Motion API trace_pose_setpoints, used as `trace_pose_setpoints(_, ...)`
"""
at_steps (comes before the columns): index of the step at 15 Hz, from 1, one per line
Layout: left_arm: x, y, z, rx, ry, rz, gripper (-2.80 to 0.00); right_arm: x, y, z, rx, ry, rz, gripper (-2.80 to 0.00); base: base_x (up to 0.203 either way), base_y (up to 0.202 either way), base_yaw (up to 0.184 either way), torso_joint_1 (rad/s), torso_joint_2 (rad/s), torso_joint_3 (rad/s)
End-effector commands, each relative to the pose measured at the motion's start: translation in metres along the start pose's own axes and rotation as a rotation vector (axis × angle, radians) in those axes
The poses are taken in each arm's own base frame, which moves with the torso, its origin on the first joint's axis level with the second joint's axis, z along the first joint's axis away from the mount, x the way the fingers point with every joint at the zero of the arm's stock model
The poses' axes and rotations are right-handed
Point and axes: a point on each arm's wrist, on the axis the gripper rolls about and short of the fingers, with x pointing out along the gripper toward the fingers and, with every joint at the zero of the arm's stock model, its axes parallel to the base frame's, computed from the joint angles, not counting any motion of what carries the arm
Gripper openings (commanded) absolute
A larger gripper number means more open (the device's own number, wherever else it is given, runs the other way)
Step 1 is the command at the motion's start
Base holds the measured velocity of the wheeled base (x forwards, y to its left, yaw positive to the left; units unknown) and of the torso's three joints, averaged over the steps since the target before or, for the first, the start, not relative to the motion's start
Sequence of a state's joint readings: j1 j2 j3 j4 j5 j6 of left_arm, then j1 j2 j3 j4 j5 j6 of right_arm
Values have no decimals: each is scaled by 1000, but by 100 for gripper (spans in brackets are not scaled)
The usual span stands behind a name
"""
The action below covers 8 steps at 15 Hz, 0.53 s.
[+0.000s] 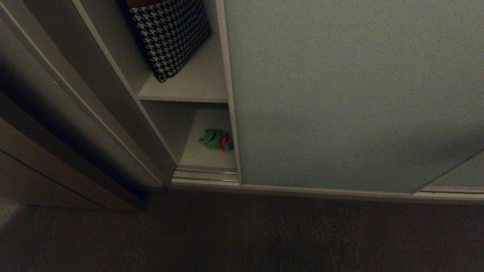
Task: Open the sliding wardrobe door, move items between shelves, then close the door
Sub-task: Close the door
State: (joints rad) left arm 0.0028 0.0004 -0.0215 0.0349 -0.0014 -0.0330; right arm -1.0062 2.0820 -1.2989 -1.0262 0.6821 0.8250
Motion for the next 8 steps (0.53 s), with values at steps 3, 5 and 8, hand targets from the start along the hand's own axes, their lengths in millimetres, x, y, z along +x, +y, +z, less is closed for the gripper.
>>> trace_pose_setpoints(3, 0, 0, 0, -1, 0, 0, -280, 16, -2, -16, 34, 41, 31, -280, 0, 0, 0, 0, 0, 0)
trace_pose_setpoints(5, 0, 0, 0, -1, 0, 0, -280, 22, 3, -21, 40, 52, 50, -280, 0, 0, 0, 0, 0, 0)
trace_pose_setpoints(8, 0, 0, 0, -1, 0, 0, -280, 26, 12, -28, 47, 68, 69, -280, 0, 0, 0, 0, 0, 0)
